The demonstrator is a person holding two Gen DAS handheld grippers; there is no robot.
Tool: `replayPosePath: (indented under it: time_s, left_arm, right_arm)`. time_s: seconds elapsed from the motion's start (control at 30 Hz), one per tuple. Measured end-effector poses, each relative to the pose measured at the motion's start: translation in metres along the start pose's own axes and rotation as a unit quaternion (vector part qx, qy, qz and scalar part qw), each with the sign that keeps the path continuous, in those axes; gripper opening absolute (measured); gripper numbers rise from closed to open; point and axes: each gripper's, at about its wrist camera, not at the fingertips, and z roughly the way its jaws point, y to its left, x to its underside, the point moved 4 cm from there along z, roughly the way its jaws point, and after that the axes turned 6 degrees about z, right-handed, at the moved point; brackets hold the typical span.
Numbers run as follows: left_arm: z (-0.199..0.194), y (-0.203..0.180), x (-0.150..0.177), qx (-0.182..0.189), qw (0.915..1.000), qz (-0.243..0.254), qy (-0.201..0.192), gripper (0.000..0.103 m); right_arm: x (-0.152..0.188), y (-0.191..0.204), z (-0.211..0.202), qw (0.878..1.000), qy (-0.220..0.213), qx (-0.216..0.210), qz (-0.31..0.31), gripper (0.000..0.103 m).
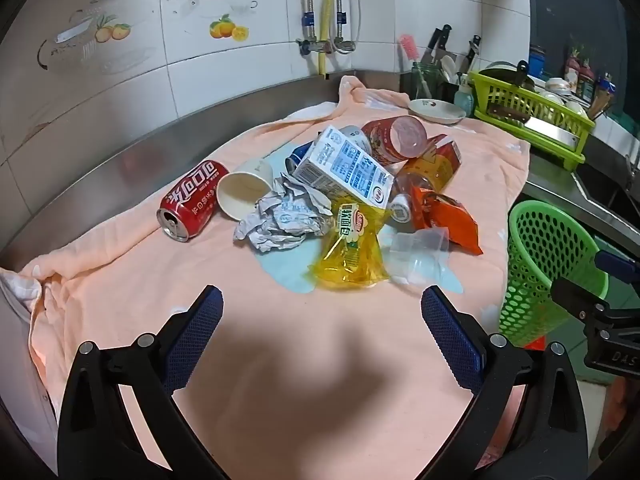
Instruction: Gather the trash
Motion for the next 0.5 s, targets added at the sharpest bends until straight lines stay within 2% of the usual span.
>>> replayPosePath:
  time_s: [0.2,0.5]
  left_arm:
    - [-0.0008,0.0005,-0.0002,0.012,0.9999,-0.006,-0.007,0.098]
    - [0.0002,-0.0021,-0.0003,0.009,0.9999,-0.001,-0.008,0.098]
  right_arm:
    - [0.0000,-0.0002,-0.0004,1.000,0.003,-0.004,0.005,0.097]
    - [-0.0030,0.0005,-0.0004,1.000,0.003,-0.001,0.004,0.097]
